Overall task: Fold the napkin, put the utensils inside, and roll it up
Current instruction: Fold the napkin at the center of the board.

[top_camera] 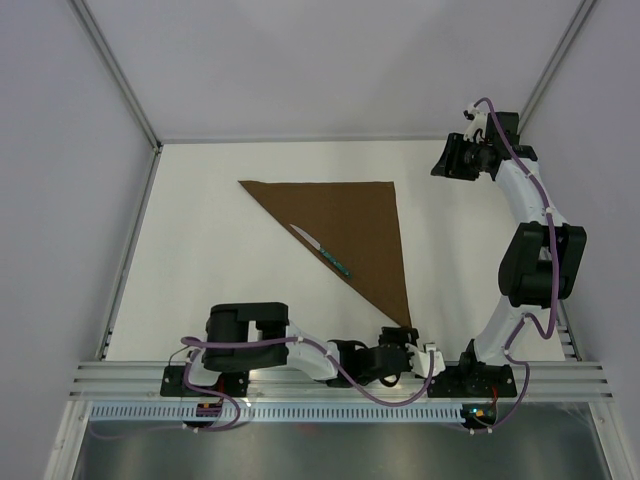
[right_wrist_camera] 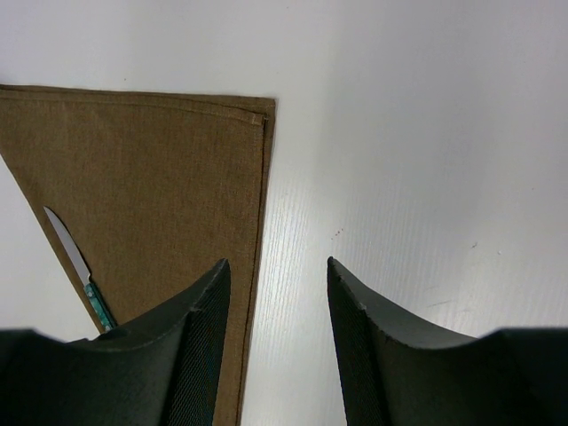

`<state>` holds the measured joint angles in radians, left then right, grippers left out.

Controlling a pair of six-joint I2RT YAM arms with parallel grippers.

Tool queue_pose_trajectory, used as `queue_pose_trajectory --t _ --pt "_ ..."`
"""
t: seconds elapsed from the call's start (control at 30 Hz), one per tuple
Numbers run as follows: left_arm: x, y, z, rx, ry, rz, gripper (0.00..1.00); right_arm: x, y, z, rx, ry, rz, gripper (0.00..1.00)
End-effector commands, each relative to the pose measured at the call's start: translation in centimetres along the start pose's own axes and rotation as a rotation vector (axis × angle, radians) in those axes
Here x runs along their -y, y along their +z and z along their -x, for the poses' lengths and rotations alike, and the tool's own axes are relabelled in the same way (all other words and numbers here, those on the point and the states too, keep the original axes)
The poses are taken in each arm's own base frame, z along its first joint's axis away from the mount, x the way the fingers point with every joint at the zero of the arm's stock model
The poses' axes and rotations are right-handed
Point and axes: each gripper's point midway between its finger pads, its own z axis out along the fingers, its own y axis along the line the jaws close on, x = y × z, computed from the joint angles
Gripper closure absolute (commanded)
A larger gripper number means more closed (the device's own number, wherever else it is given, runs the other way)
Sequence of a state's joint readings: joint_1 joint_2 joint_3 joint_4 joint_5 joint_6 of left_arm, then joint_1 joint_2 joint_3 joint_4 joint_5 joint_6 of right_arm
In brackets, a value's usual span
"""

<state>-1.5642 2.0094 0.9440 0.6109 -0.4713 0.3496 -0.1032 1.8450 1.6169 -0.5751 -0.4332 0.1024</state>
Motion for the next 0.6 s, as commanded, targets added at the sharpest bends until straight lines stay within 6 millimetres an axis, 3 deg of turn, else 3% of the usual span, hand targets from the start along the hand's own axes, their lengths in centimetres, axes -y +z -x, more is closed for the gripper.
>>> queue_pose_trajectory --t 0.0,0.57 --pt "-0.8 0.8 1.5 0.049 -0.073 0.036 0.43 -0.7 -1.4 1.6 0.06 0.0 0.015 0.47" --pt "-1.2 1.8 -0.3 0.018 -0.129 -0.002 0.47 -0.5 -1.3 1.4 0.056 0.001 0.014 0.48"
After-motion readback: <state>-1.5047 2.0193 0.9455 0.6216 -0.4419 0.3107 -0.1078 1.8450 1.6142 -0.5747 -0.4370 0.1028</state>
